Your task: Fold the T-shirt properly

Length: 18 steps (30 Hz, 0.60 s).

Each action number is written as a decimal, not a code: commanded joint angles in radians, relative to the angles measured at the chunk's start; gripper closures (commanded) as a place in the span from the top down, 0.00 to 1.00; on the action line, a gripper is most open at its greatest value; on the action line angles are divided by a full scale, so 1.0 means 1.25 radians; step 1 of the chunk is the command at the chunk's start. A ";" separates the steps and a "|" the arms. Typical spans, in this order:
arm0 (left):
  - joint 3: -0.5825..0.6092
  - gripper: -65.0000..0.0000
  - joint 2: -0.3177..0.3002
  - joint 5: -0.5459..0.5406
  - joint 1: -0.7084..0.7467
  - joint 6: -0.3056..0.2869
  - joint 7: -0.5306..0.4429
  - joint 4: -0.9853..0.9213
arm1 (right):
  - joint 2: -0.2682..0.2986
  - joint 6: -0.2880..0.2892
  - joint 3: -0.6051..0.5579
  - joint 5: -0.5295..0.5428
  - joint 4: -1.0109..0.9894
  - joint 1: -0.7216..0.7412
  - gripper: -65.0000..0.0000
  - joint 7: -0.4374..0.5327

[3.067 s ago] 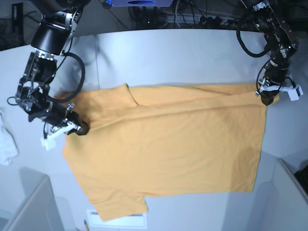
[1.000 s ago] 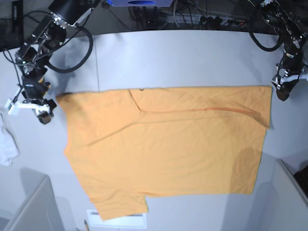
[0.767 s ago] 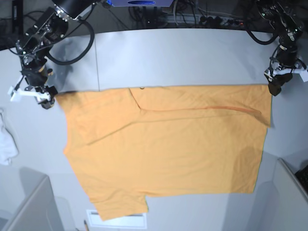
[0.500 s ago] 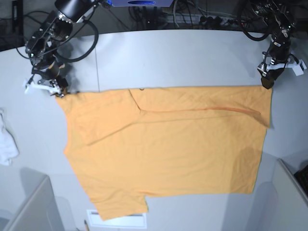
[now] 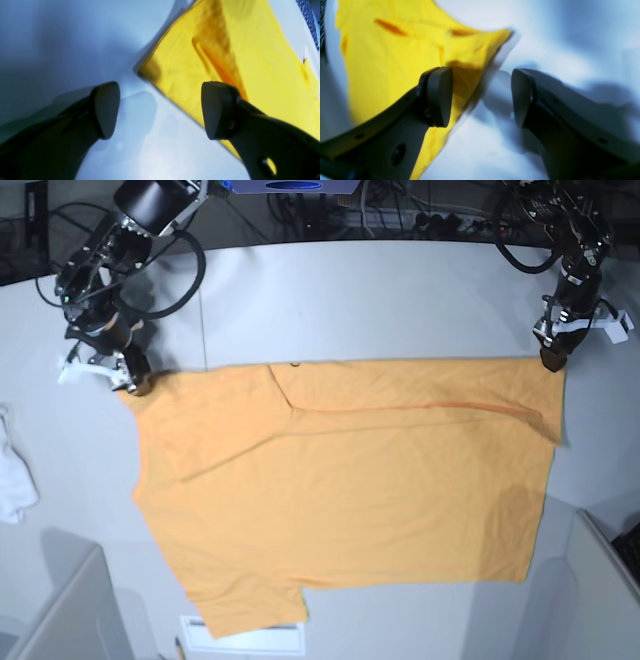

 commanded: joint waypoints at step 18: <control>0.001 0.75 -0.011 -0.012 -0.080 -0.002 -0.010 -0.101 | 0.021 0.001 -0.002 0.032 -0.107 0.047 0.54 0.065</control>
